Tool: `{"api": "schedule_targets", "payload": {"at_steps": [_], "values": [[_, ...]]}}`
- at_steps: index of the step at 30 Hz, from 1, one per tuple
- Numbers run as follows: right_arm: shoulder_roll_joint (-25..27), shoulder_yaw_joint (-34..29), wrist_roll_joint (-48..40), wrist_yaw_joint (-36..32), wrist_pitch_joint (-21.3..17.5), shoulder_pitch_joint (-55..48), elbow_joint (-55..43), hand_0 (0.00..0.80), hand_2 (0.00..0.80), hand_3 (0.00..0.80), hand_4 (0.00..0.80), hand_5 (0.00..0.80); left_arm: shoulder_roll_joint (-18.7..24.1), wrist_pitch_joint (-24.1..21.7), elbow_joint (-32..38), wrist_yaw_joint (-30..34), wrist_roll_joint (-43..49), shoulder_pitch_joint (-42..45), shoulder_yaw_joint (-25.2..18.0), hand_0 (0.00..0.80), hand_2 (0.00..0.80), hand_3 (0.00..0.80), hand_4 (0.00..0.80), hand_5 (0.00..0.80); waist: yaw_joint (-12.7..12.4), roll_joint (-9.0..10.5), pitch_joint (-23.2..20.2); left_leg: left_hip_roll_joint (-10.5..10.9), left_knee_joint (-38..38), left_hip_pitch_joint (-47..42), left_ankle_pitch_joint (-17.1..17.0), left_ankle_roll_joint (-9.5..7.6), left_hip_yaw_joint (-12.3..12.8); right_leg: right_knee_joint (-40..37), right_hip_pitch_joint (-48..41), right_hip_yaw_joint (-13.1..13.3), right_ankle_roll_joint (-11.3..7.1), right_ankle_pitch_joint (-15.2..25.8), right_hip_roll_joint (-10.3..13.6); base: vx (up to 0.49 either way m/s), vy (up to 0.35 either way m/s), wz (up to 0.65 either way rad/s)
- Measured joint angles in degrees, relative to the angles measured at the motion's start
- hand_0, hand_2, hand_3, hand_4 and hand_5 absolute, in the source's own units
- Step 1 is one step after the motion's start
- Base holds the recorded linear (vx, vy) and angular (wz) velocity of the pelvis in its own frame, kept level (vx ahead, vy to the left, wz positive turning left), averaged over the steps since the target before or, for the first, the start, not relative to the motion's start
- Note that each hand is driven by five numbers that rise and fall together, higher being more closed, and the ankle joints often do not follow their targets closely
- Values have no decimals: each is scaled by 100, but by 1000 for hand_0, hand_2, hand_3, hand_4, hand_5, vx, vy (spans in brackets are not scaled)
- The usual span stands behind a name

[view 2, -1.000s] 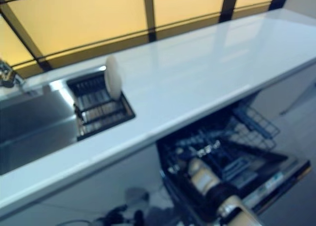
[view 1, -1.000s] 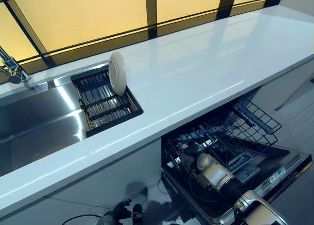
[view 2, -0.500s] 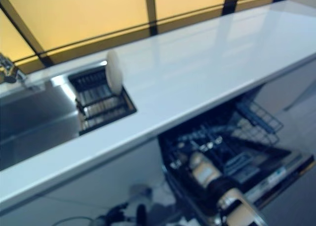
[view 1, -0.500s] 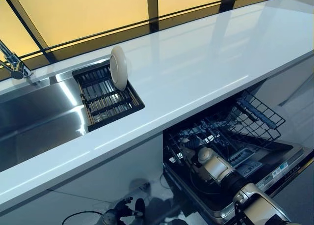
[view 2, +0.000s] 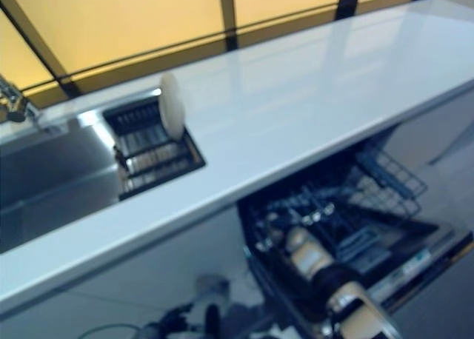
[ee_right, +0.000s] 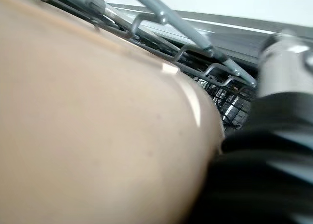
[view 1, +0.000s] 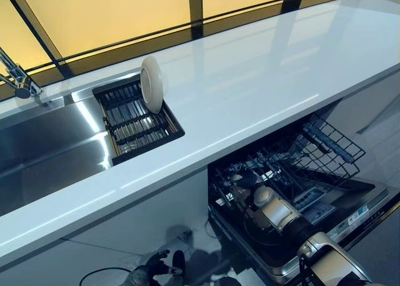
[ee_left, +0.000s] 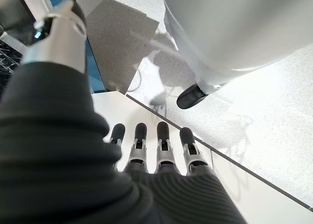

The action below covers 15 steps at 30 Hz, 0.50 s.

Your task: Take plates into dishwasher

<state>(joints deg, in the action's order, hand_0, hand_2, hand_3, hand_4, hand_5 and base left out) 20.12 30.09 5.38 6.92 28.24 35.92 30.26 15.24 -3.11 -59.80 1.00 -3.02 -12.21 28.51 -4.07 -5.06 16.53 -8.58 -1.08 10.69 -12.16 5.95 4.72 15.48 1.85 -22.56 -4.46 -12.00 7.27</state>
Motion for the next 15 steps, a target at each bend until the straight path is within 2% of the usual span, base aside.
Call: {"api": "schedule_targets", "payload": {"at_steps": [15], "values": [[60, -30, -288, 86, -216, -272, -349, 0, 0, 0, 0, 0, -2, 32, 24, -16, 1, 1, -1, 0, 0, 0, 0, 0, 15, 3, -1, -2, 43, -3, -1, -3, -5, 80, 10, 10, 6, -20, 13, 7, 2, 0]]}}
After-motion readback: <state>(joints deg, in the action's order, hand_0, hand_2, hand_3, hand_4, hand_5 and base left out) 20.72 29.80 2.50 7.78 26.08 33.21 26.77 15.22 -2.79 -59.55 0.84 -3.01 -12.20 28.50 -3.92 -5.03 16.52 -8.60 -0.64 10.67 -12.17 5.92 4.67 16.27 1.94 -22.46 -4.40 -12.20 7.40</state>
